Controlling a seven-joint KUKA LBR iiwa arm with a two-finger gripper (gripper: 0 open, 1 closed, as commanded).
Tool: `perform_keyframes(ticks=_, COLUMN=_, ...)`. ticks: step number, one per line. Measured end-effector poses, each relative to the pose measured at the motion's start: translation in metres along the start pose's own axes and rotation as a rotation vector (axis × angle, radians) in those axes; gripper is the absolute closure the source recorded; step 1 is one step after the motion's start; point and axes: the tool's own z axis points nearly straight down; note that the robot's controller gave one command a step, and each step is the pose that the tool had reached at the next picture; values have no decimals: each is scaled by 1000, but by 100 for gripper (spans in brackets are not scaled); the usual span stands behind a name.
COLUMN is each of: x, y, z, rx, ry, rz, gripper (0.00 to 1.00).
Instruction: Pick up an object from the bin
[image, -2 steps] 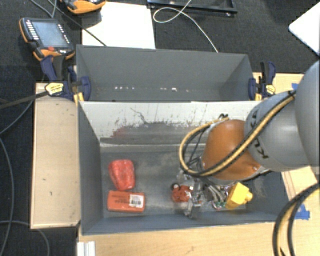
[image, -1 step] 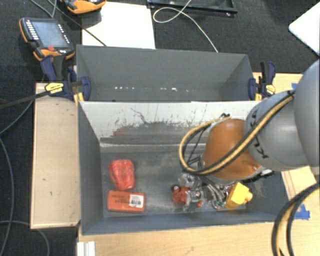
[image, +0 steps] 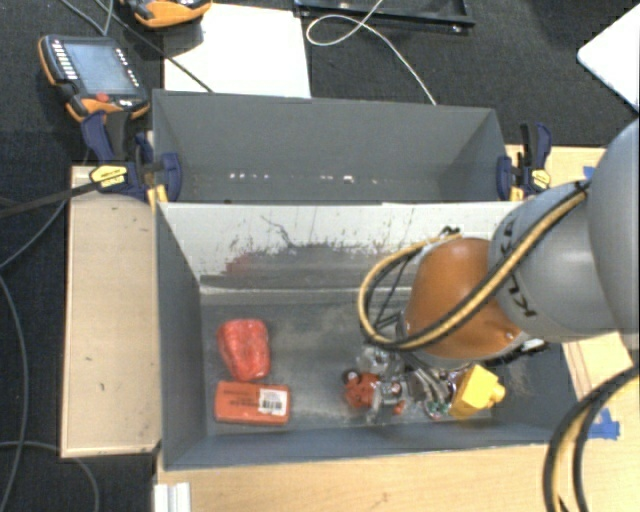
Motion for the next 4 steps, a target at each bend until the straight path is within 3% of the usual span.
perform_keyframes(ticks=2, x=1, y=0, z=-8, rx=0, ry=4, rz=1, gripper=100)
perform_keyframes(ticks=4, x=1, y=0, z=-42, rx=0, ry=4, rz=2, gripper=100)
